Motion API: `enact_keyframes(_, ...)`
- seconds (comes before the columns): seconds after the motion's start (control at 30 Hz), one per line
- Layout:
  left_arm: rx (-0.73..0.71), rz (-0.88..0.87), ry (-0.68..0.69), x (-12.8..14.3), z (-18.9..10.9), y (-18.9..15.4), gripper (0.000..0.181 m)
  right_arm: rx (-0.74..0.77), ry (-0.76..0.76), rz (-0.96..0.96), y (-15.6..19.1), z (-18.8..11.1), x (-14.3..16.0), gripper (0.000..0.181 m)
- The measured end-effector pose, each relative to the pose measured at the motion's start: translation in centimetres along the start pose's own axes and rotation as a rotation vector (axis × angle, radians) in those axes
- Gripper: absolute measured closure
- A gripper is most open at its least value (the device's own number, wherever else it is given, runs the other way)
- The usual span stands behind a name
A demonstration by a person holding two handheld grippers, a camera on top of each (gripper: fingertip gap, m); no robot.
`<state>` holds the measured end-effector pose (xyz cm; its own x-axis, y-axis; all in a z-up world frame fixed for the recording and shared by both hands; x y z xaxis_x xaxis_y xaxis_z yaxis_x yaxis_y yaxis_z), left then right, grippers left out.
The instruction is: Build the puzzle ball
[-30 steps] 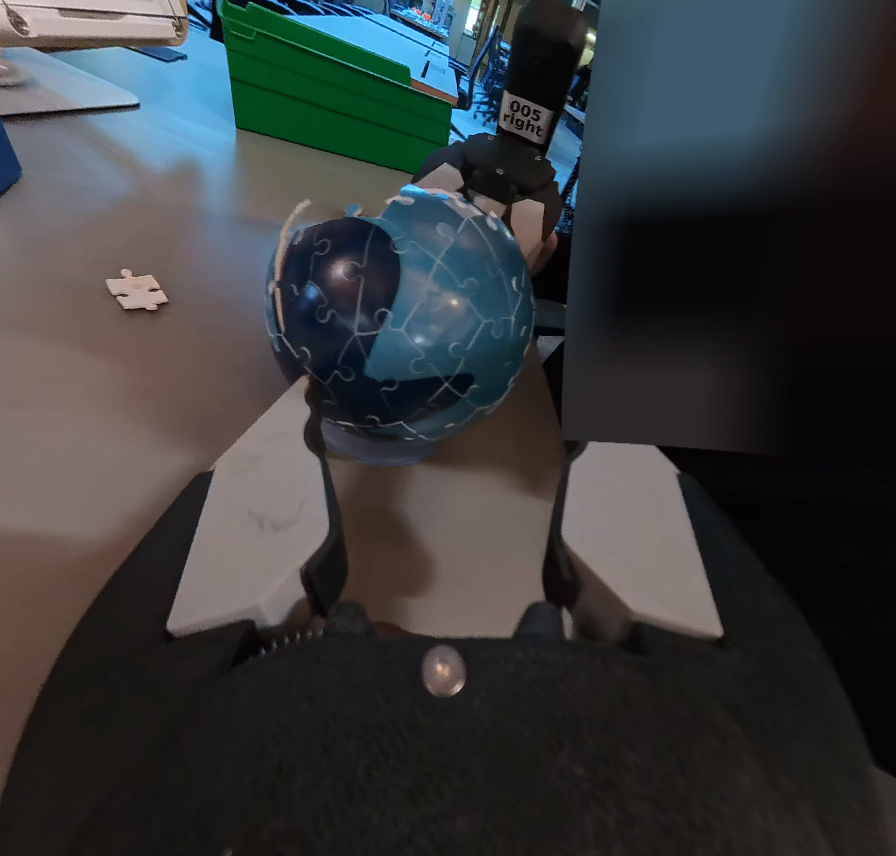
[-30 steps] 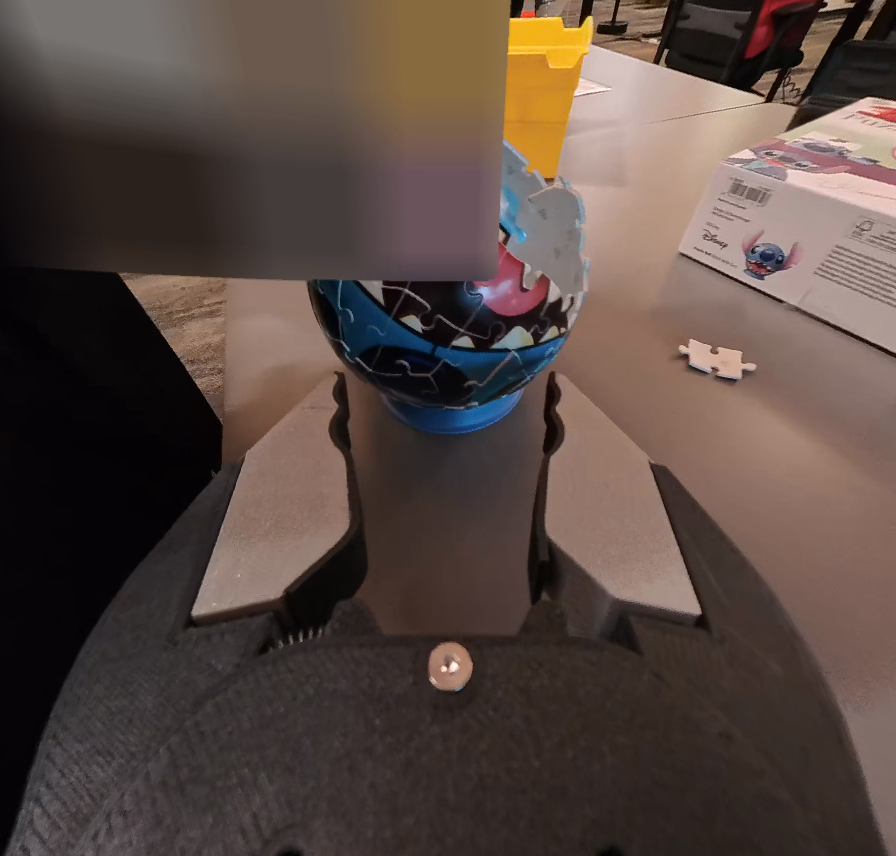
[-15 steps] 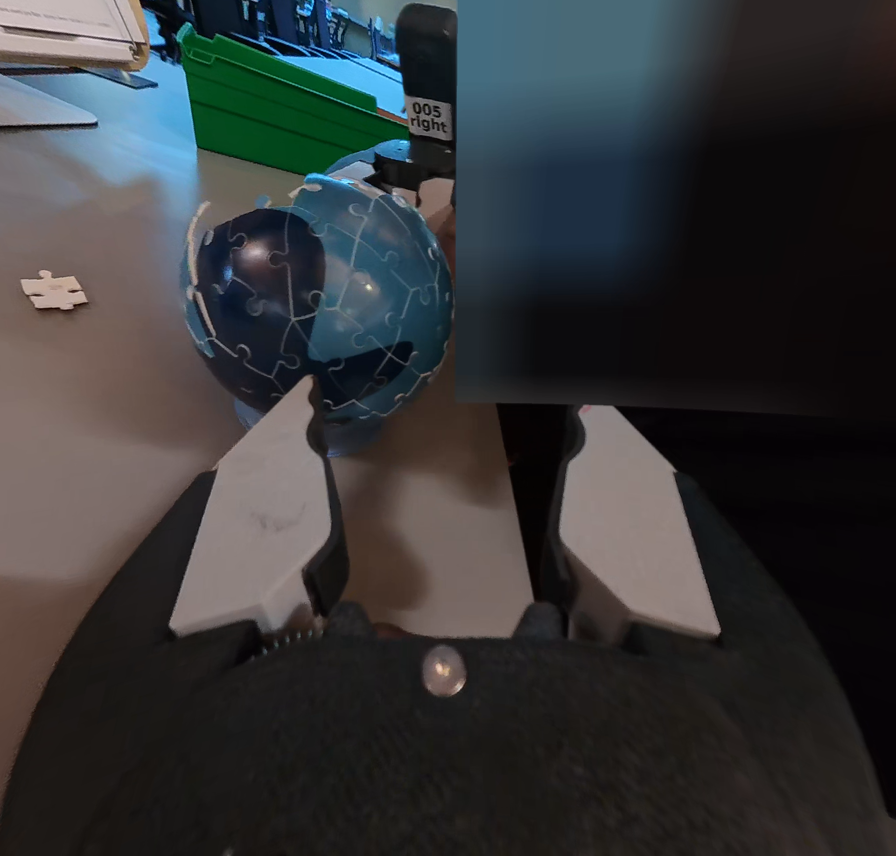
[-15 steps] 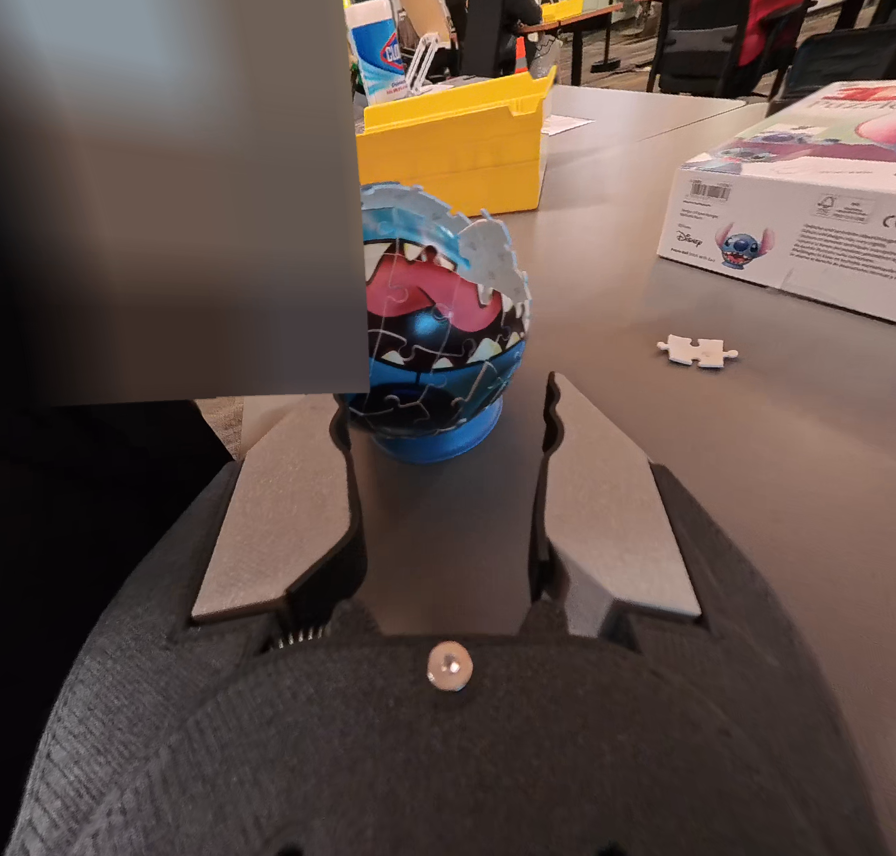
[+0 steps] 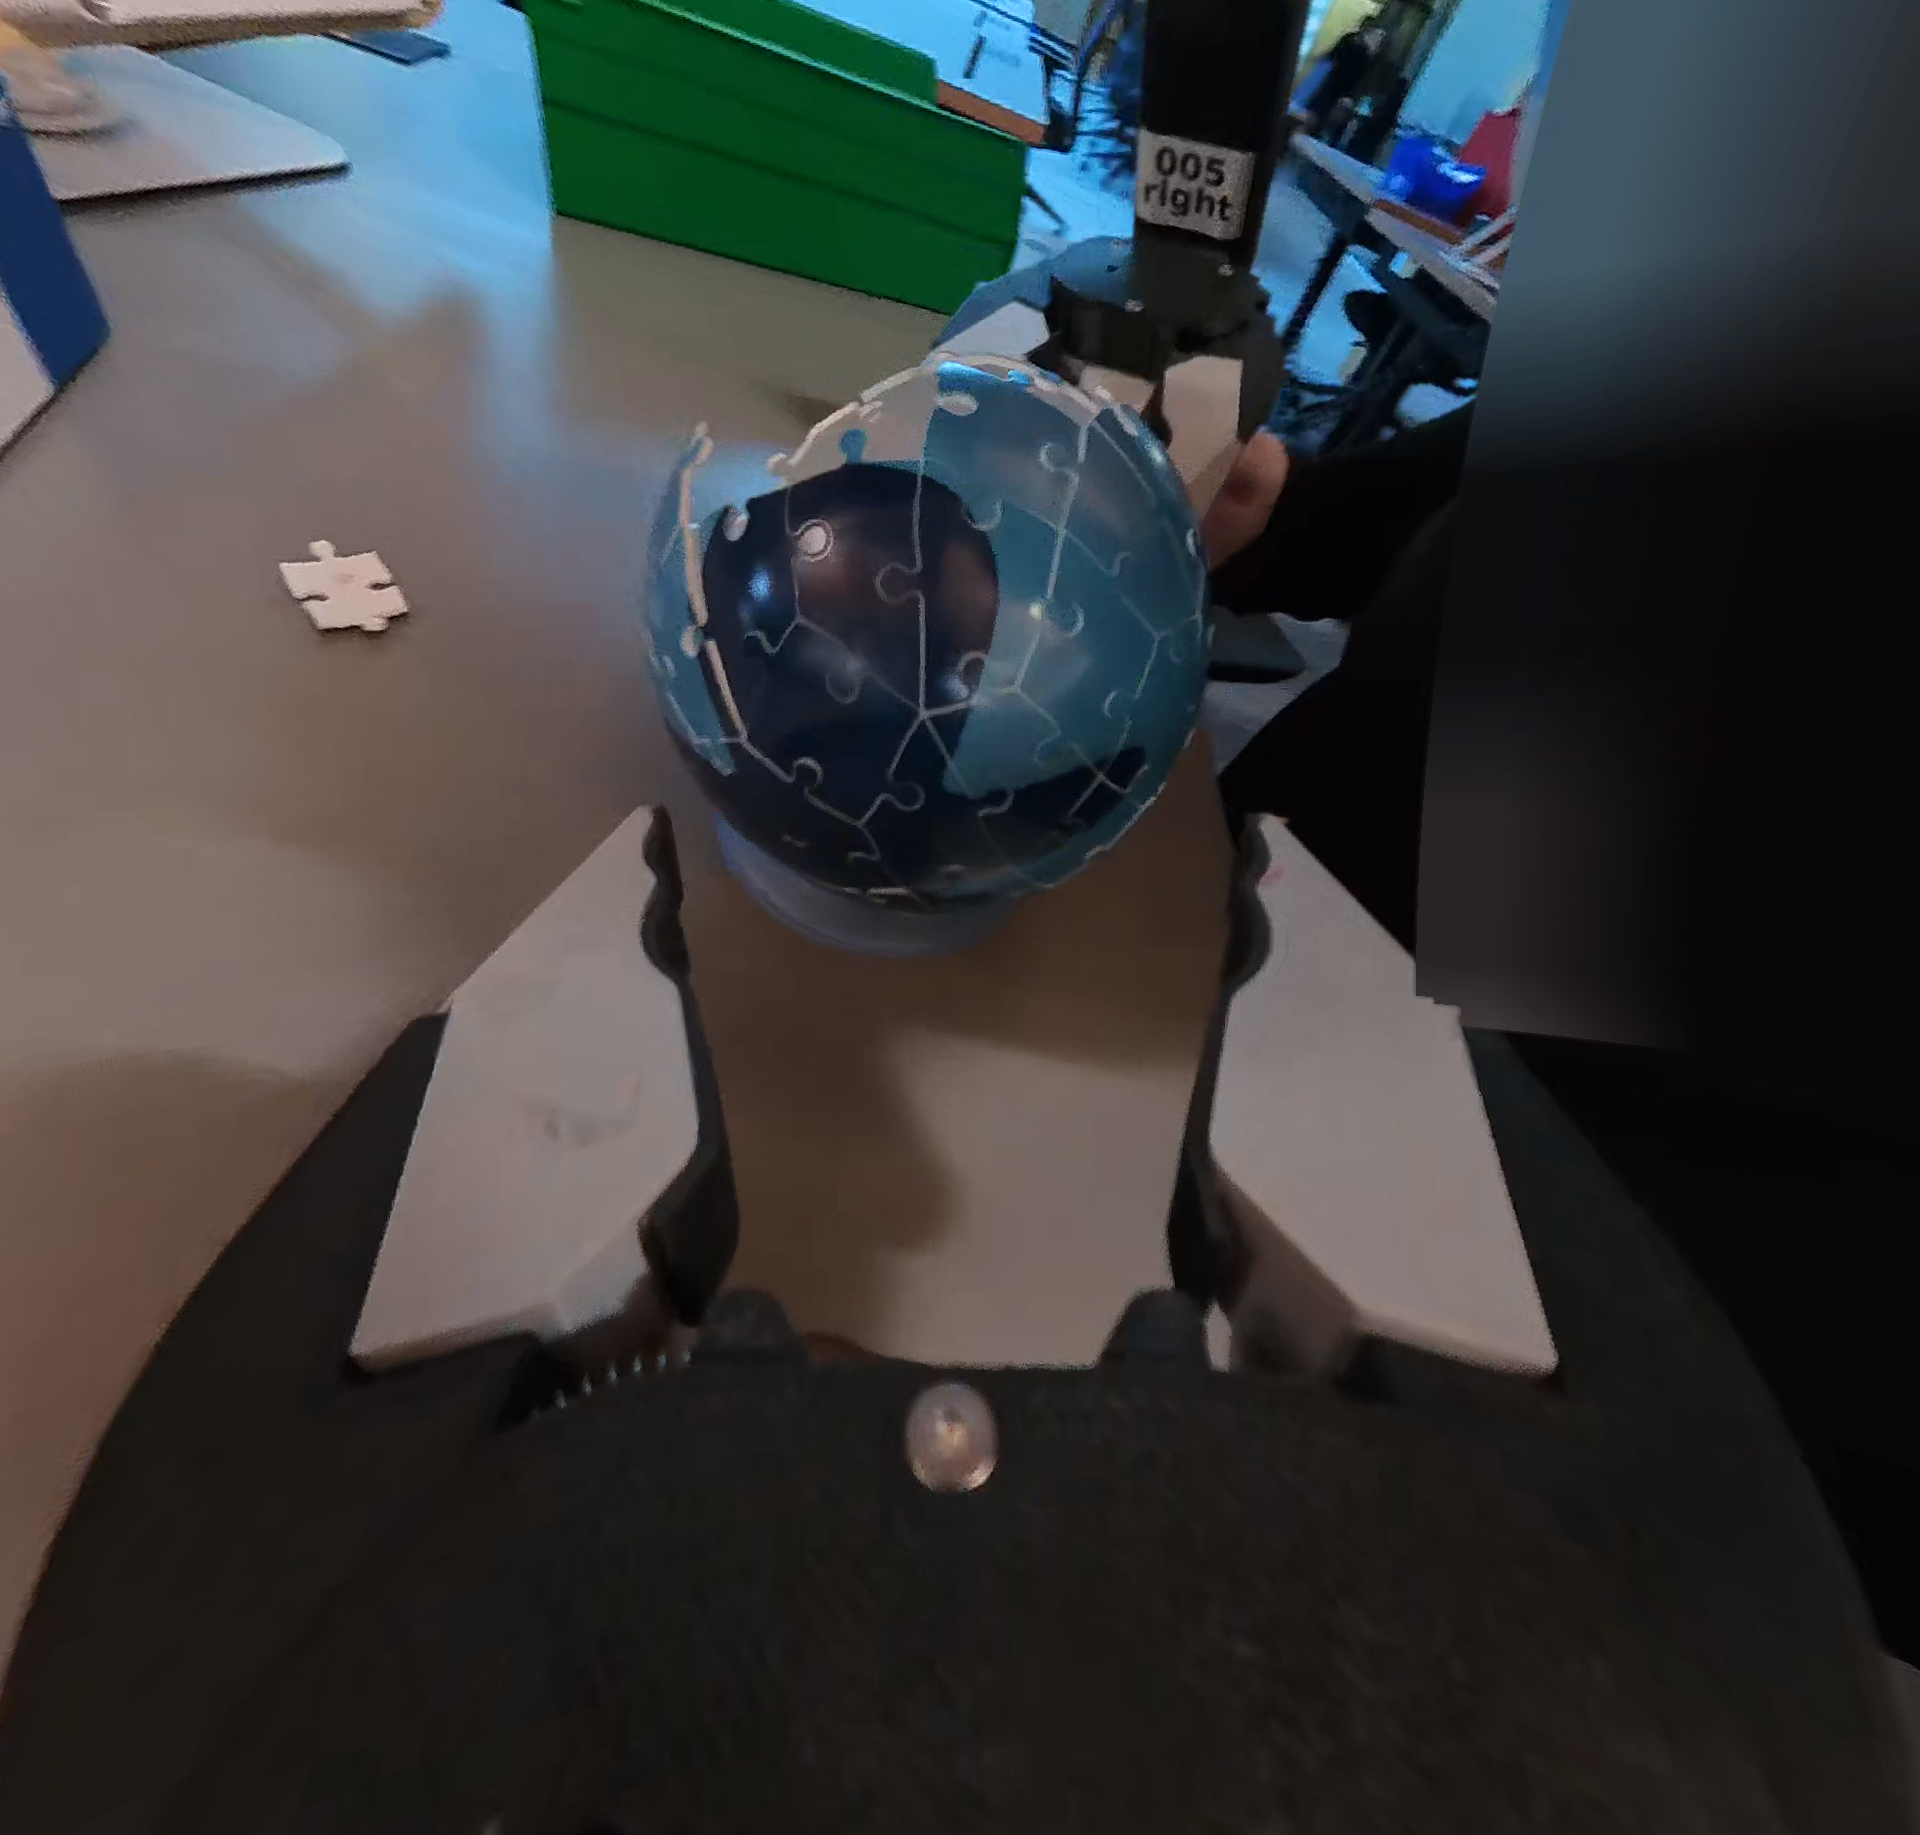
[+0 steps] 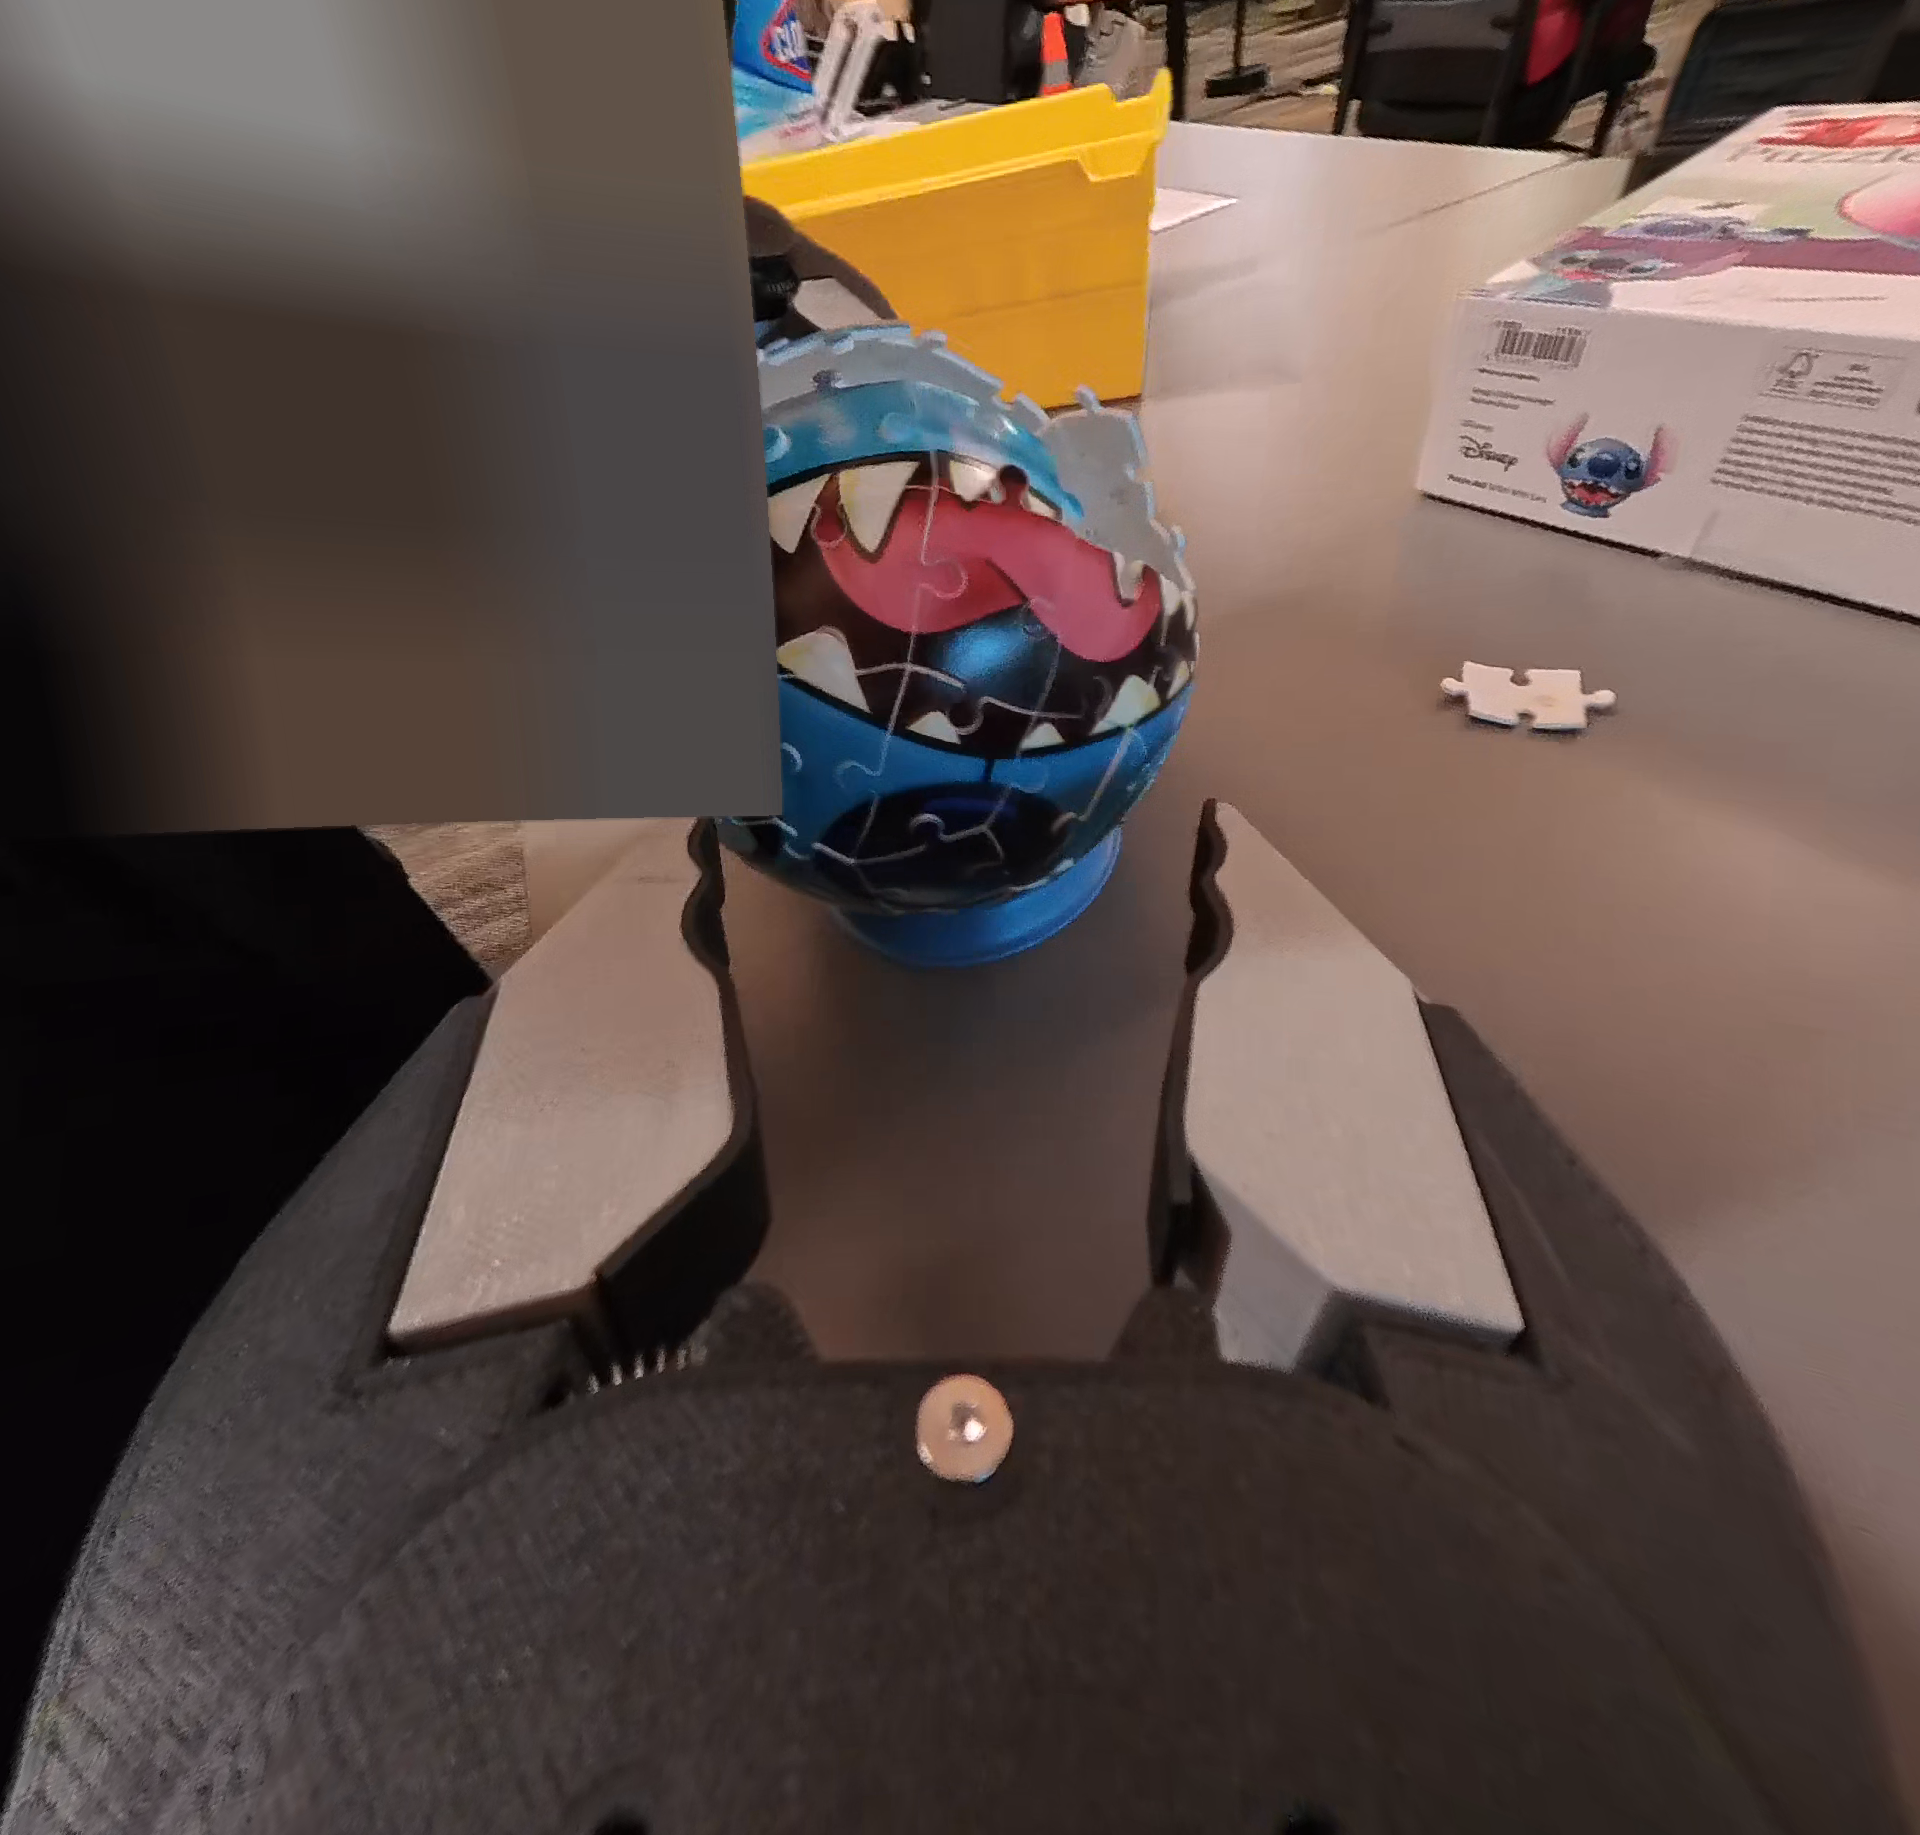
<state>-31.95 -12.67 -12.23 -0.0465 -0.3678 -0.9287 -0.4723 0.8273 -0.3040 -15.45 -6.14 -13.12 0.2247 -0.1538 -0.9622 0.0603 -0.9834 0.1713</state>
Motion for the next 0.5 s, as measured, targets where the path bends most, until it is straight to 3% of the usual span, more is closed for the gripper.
enact_keyframes(0.13,0.09,-0.046,-0.018,-0.1,0.8,-0.3,0.08,0.023,0.015,-0.002,0.7,0.8,0.2,0.095)
enact_keyframes(0.5,0.014,-0.032,-0.035,1.2,0.5,-3.2,0.065,0.004,0.021,0.016,-1.5,0.1,0.0,0.088)
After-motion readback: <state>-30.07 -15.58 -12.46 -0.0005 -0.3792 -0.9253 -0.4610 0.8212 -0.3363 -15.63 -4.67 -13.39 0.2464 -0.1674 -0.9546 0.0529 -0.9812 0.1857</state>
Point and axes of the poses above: each gripper's, where its closed fingertips meet, z out along the fingers, x out of its underside, y = z × x across the jaws, the point moved 4 cm from there along -z, back along the fingers, and after that the axes turned 4 degrees about -y, right-handed, at the moved point
